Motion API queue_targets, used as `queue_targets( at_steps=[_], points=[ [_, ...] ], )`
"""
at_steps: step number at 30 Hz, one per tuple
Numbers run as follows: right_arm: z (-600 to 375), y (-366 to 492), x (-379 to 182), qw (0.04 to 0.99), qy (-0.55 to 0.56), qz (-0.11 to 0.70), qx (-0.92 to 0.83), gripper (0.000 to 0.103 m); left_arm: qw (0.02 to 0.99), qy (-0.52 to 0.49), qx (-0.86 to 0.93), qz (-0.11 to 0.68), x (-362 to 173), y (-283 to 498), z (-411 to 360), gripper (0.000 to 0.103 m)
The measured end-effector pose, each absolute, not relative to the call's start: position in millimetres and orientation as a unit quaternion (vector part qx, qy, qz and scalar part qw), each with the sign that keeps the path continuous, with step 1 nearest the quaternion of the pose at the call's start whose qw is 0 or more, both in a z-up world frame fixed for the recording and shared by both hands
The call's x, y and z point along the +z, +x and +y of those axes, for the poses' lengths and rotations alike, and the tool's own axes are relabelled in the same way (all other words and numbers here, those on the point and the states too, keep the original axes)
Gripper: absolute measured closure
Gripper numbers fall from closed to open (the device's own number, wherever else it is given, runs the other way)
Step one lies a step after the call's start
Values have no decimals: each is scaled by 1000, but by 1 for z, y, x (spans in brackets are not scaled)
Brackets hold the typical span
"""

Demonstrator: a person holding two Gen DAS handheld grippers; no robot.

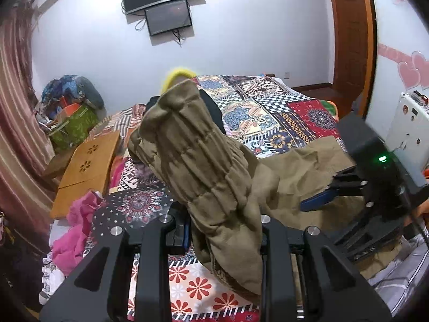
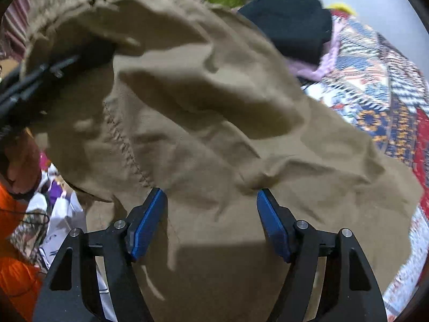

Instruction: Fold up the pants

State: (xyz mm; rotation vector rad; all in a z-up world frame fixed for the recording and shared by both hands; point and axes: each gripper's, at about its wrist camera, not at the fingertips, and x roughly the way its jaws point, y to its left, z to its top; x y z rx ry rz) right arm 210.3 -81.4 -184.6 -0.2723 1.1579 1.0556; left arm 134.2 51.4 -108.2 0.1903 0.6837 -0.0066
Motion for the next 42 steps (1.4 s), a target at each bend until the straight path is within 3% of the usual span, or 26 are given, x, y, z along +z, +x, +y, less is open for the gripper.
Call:
queue_targets(
  at_steps=[12,22,26,42],
  points=[
    [-153,194,-150,738,-106,510,429,34,933,169,-14,317,-101,131,12,77],
    [-183,171,-184,750,-82,522,398,30,923,248,-60,290,-96,115,-57,77],
    [-197,168,-167,764,-48,509,393,34,917,262,-79,291,-101,114,-77,79],
    [-322,175,-133,845,45,466,260,33,876,286,-192,337,-133,110,-140,81]
  ],
)
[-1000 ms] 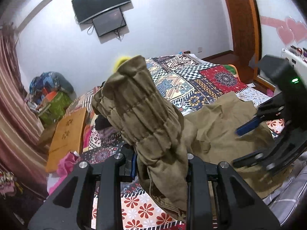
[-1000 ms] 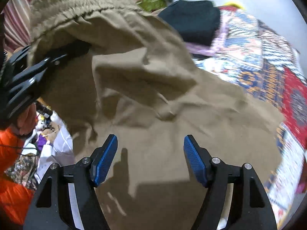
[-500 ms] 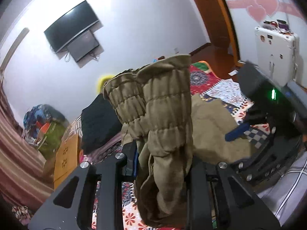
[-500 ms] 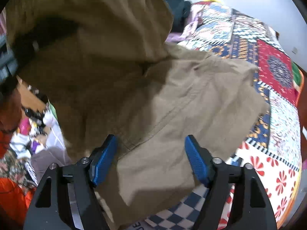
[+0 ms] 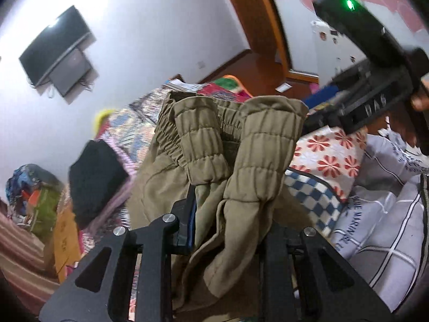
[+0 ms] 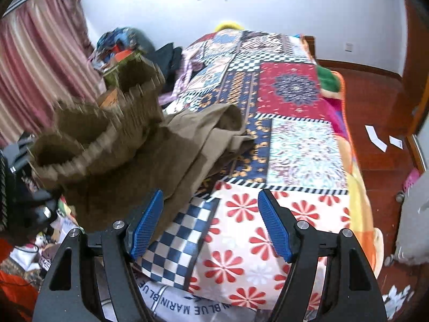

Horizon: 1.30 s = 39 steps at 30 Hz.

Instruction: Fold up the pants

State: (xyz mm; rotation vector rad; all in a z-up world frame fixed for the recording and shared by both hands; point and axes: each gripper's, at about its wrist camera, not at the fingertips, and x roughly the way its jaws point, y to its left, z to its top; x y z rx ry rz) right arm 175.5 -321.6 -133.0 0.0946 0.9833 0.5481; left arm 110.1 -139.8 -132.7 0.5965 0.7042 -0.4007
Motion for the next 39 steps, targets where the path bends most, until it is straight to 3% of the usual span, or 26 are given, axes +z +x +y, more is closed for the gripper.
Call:
queue_targets(
  at_steps=[8,15,17,19,22,35,39],
  points=[
    [-335,166,-123,858,52,447,245,33,817,308,-237,426,-174,129,-168,80],
    [-338,166,-121,860,54,443,245,33,814,285,-253,438,-168,128,-162,65],
    [-338,167,-119,862,55,441,246,33,815,253,-260,453,-162,132,-155,56],
    [-337,165,-116,863,54,437,247,33,815,209,-273,468,-152,137,-144,39],
    [-334,163,-109,866,50,430,250,33,818,156,-293,469,-137,135,-132,22],
    [-282,173,-84,868,47,378,318,33,882,56,-179,432,-92,177,-53,20],
    [-247,183,-95,856,25,382,348,33,875,57,-138,461,-121,216,-44,34]
  ],
)
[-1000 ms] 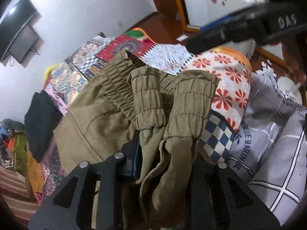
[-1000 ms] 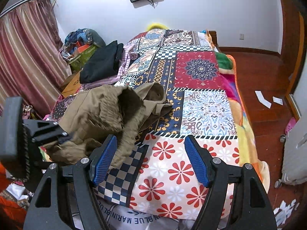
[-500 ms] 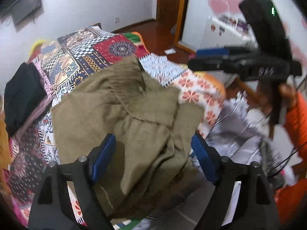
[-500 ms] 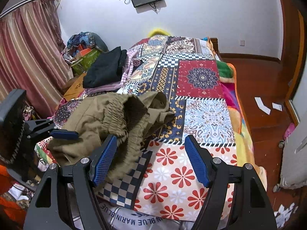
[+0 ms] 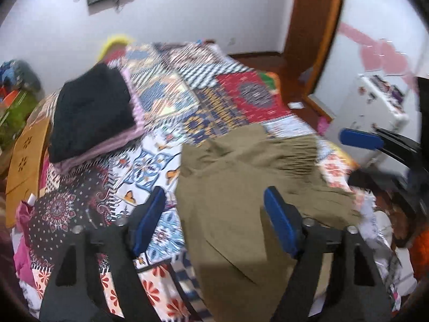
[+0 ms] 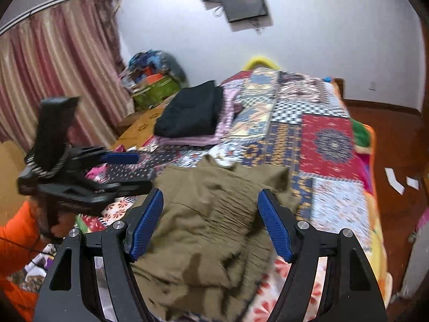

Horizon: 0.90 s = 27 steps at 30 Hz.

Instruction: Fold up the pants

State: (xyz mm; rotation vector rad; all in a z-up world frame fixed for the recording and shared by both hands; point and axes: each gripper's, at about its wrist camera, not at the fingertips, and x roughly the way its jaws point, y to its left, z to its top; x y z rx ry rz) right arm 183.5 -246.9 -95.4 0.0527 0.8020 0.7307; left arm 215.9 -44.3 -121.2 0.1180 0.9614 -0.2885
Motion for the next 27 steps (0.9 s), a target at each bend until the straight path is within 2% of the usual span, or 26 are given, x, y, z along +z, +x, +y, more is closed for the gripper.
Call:
queue_targets(
  at_steps=[3,7,12,14,17,23,27],
  points=[
    [-222,193,-115,845,-7,401,354,34,867,54,-109,482,-146,240,-35,37],
    [-209,209,-143,830,-31,435,348,36,856,32,-98,507,-176,260,-21,37],
    [-205,229,-169,801,-45,483,351,38,853,62,-73,513,-205,279,-19,35],
    [-205,232,-173,793,-47,495,352,38,847,37,-74,525,-213,286,-13,35],
    [-210,226,-161,796,-41,490,353,38,850,26,-79,521,-205,286,-10,36],
    [-224,193,-120,816,-20,447,365,38,875,28,-85,476,-147,249,0,36],
    [-221,169,-114,813,-33,444,375,38,875,27,-114,470,-130,214,-3,25]
  ],
)
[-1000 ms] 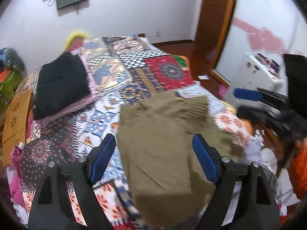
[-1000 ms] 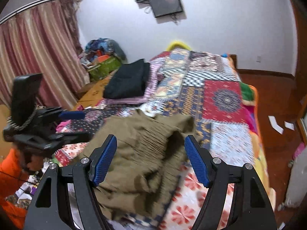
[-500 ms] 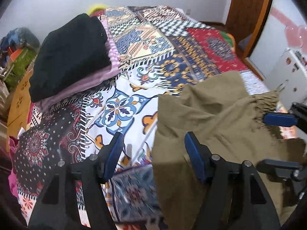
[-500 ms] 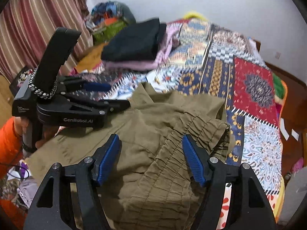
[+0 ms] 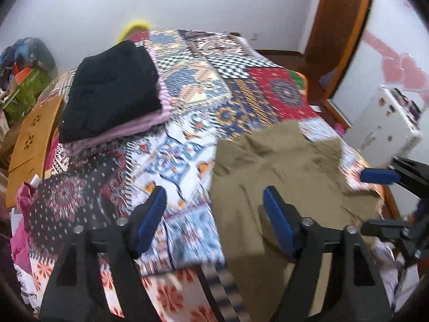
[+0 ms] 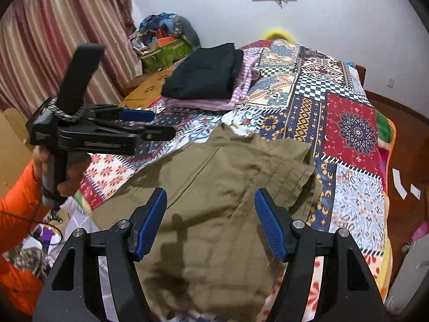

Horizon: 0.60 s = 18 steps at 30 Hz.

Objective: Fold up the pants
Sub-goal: 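Fold the pants over with the left tool toward the right tool, pressing flat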

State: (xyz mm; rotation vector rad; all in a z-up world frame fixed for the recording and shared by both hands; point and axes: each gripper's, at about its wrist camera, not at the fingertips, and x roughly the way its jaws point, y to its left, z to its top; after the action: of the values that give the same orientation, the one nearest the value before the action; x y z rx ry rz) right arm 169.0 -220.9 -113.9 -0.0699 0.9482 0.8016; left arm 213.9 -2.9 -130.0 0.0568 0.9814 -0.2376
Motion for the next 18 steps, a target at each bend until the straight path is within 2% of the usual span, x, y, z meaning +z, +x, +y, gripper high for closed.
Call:
queue_targets(
  at_steps=[7,12,15,18],
  points=[
    [-215,152,-146,792,-50,481,372,38,861,86,-134,484,-156,167,-29,20],
    [-213,153,-168,781,-50,503,368,36,856,88,-136,492,-184,158,-32,19],
    [-210,153,-163,785,-66,496,366,36,855,71,-135,495,-183,162,-26,13],
    [-217,155,-152,796,-59,486,356,38,859,65,-129,492,-171,165,-20,13]
  ],
)
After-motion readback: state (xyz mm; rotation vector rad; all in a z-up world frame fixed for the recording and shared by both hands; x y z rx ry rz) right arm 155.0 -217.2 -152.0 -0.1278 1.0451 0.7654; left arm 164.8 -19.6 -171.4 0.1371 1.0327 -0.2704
